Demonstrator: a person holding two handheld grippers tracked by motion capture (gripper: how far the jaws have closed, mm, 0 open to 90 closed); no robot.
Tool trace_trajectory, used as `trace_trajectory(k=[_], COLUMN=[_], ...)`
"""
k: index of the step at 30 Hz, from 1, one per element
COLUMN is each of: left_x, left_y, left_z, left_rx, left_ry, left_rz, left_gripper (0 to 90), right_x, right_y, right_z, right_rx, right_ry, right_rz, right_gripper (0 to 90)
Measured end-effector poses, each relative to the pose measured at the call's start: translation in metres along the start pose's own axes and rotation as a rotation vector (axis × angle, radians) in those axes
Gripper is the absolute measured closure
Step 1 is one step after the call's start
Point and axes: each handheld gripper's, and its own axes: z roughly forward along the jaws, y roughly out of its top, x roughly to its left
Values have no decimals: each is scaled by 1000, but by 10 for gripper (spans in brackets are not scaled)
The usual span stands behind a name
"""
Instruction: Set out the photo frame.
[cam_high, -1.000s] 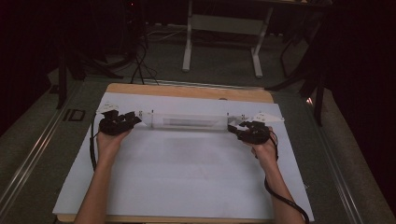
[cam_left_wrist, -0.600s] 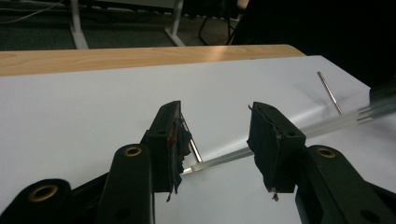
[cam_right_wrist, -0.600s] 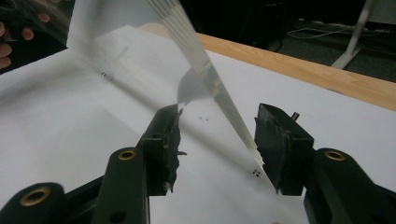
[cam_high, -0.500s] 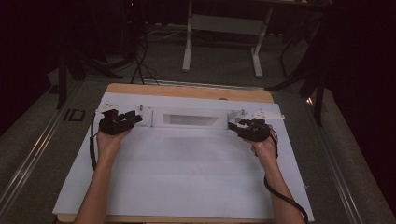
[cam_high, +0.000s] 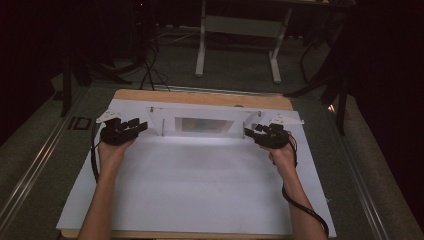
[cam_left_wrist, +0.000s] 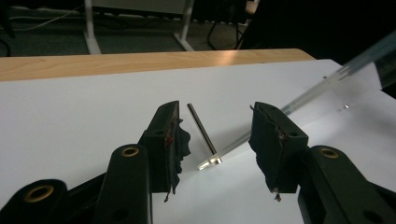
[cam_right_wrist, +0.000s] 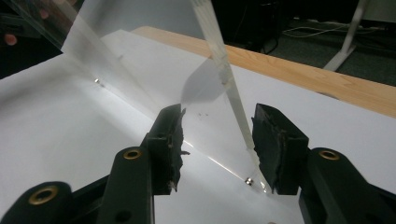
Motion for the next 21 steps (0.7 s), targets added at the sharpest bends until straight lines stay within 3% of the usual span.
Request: trace_trajectory(k=[7, 11, 21], left_x=[-2, -6, -15], left_y=[0, 1, 4], left_z=[-4, -2, 7], left_rx=[-5, -3, 11], left_ry=[-47, -120, -126], left_rz=[24, 50, 91], left_gripper=[523, 513, 504], right_x=[-1, -1, -1], right_y=[2, 2, 3], right_z=[1, 2, 2], right_rx=[3, 3, 4], right_ry=[-5, -8, -9], right_rz=[-3, 0, 6], right_gripper=[537, 537, 537])
